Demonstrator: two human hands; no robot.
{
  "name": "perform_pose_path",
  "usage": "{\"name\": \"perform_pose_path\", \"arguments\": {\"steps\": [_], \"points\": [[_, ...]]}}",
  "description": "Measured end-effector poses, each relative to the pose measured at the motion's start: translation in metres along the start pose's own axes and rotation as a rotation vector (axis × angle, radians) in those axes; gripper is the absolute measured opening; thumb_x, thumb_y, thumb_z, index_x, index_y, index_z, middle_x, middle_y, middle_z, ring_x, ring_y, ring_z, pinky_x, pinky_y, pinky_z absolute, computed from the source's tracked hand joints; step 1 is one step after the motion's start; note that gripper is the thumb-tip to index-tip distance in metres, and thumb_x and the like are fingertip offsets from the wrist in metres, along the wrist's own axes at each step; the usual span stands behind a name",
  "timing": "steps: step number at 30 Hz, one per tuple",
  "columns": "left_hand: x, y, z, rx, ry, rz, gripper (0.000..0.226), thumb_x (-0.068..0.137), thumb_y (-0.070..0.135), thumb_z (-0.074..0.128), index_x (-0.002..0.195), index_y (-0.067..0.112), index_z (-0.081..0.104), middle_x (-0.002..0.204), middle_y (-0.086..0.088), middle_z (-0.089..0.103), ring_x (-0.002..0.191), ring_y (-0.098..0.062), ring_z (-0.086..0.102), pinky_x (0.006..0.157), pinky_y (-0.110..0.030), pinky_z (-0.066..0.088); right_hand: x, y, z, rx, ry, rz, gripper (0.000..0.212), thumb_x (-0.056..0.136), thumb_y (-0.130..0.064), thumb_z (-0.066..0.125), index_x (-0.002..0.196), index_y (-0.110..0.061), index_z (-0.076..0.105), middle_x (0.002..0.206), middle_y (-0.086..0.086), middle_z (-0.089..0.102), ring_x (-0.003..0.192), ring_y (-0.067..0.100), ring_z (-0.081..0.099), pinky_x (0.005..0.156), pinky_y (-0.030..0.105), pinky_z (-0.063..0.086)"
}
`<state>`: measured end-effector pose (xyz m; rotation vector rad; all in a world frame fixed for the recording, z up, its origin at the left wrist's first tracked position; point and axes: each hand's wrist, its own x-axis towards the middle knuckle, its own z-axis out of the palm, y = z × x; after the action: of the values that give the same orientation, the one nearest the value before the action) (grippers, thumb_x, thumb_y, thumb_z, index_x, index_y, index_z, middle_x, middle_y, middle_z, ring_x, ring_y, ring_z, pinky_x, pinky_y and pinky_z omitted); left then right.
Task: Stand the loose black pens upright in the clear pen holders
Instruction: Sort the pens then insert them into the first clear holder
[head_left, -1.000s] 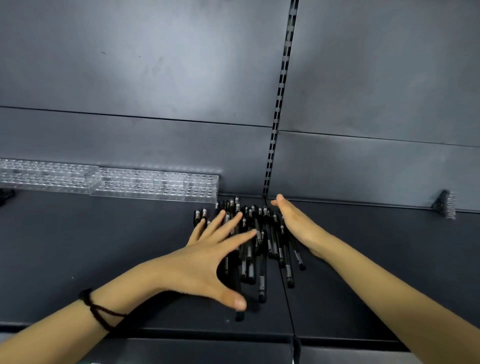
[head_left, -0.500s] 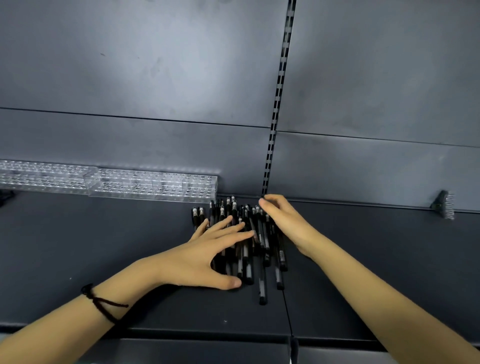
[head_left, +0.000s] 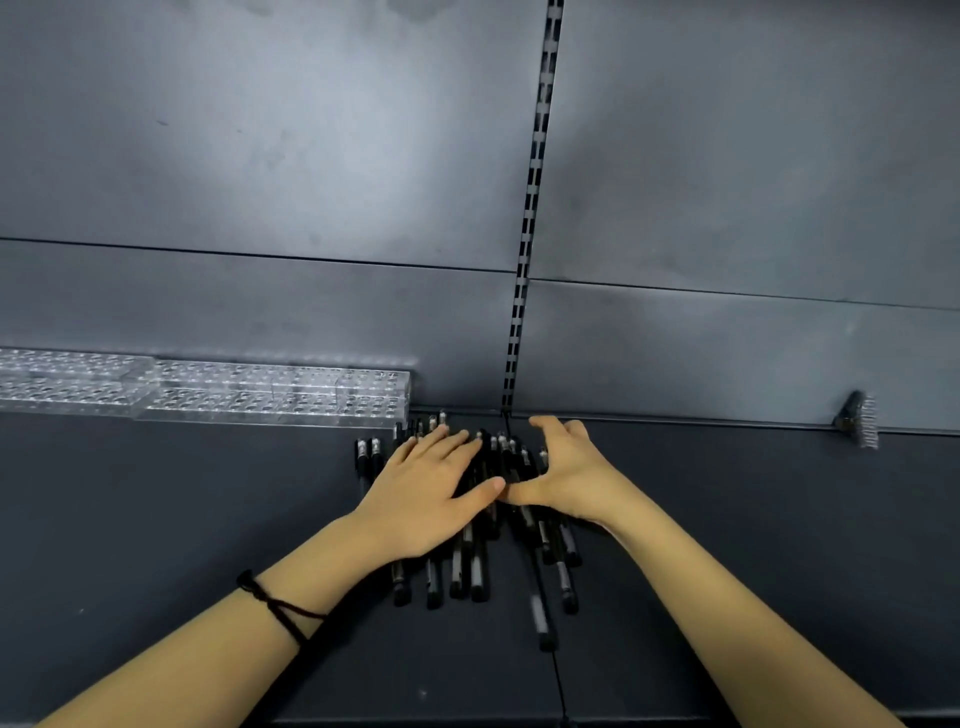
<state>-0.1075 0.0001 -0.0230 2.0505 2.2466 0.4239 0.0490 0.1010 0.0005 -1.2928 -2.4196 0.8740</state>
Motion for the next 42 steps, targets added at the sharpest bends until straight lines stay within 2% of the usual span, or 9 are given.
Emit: {"name": "perform_pose_path", "arguments": {"steps": [8, 17, 23, 27, 29, 32, 34, 38, 42], "points": [[0.000, -0.009, 0.001, -0.128, 0.036, -0.007, 0.069, 0.095, 0.060, 0.021, 0.153, 0.024, 0.025, 0.160, 0.010, 0.020, 0.149, -0.006, 0.004, 0.122, -0.032, 0.007, 0.003, 0.006, -0.016, 0.028, -0.038, 0.055, 0.093, 0.071, -0.026, 0.085, 0.147, -0.017, 0.032, 0.135, 0.005, 0.049, 0.117, 0.017, 0.053, 0.090, 0.024, 0.044], [-0.001, -0.008, 0.001, -0.146, 0.046, -0.001, 0.065, 0.097, 0.058, 0.022, 0.153, 0.025, 0.026, 0.159, 0.011, 0.023, 0.149, -0.008, 0.006, 0.121, -0.033, 0.008, 0.016, 0.001, -0.019, -0.117, -0.114, 0.079, 0.066, 0.080, -0.024, 0.078, 0.136, -0.011, 0.046, 0.138, 0.003, 0.049, 0.125, 0.019, 0.049, 0.094, 0.025, 0.041], [0.001, -0.010, 0.001, -0.169, 0.076, 0.022, 0.057, 0.100, 0.052, 0.031, 0.150, 0.025, 0.033, 0.156, 0.011, 0.029, 0.148, -0.009, 0.011, 0.121, -0.033, 0.010, 0.026, 0.004, -0.015, -0.161, -0.139, 0.072, 0.030, 0.085, -0.021, 0.066, 0.109, -0.006, 0.057, 0.099, 0.008, 0.060, 0.084, 0.020, 0.056, 0.068, 0.028, 0.042], [0.001, -0.008, -0.006, -0.443, 0.287, 0.039, 0.034, 0.100, 0.032, 0.049, 0.129, 0.019, 0.061, 0.130, 0.010, 0.058, 0.130, -0.007, 0.045, 0.106, -0.009, 0.025, 0.031, 0.001, -0.028, 0.230, -0.152, 0.023, 0.028, 0.090, -0.030, 0.067, 0.107, -0.008, 0.061, 0.095, 0.005, 0.066, 0.091, 0.020, 0.062, 0.084, 0.034, 0.052], [0.000, -0.002, -0.014, -0.794, 0.338, -0.053, 0.023, 0.099, 0.022, 0.052, 0.114, 0.020, 0.069, 0.115, 0.012, 0.067, 0.116, -0.005, 0.058, 0.098, -0.008, 0.036, 0.030, -0.010, -0.033, 0.548, -0.167, 0.033, 0.024, 0.092, -0.026, 0.065, 0.107, -0.008, 0.061, 0.090, 0.005, 0.067, 0.085, 0.018, 0.062, 0.076, 0.035, 0.054], [-0.001, 0.004, -0.025, -1.445, 0.146, -0.178, 0.025, 0.100, 0.020, 0.047, 0.112, 0.011, 0.067, 0.115, -0.007, 0.071, 0.110, -0.019, 0.066, 0.097, -0.028, 0.050, 0.032, -0.033, -0.032, 0.963, -0.181, -0.007, 0.011, 0.096, -0.018, 0.058, 0.093, -0.008, 0.058, 0.077, 0.002, 0.066, 0.066, 0.012, 0.061, 0.058, 0.026, 0.053], [-0.004, 0.007, -0.030, -1.676, -0.056, -0.251, 0.037, 0.099, 0.032, 0.042, 0.120, 0.007, 0.060, 0.118, -0.015, 0.069, 0.109, -0.025, 0.067, 0.095, -0.034, 0.052, 0.033, -0.046, -0.026, 1.232, -0.191, -0.035, 0.012, 0.099, -0.011, 0.051, 0.087, -0.007, 0.051, 0.072, 0.005, 0.060, 0.059, 0.012, 0.054, 0.052, 0.022, 0.048], [-0.009, 0.009, -0.033, -1.710, -0.288, -0.238, 0.057, 0.093, 0.047, 0.041, 0.127, 0.004, 0.056, 0.119, -0.019, 0.068, 0.112, -0.032, 0.065, 0.098, -0.038, 0.052, 0.039, -0.053, -0.011, 1.362, -0.055, -0.042, 0.011, 0.098, -0.013, 0.054, 0.101, -0.003, 0.052, 0.077, 0.004, 0.061, 0.063, 0.012, 0.057, 0.056, 0.023, 0.050], [-0.010, 0.013, -0.034, -1.655, -0.245, -0.209, 0.052, 0.088, 0.045, 0.050, 0.122, 0.007, 0.064, 0.115, -0.015, 0.070, 0.106, -0.027, 0.068, 0.092, -0.034, 0.055, 0.039, -0.053, 0.000, 1.302, 0.083, -0.058, 0.020, 0.098, -0.016, 0.055, 0.113, -0.003, 0.052, 0.083, 0.002, 0.065, 0.069, 0.013, 0.063, 0.063, 0.025, 0.055]]}}
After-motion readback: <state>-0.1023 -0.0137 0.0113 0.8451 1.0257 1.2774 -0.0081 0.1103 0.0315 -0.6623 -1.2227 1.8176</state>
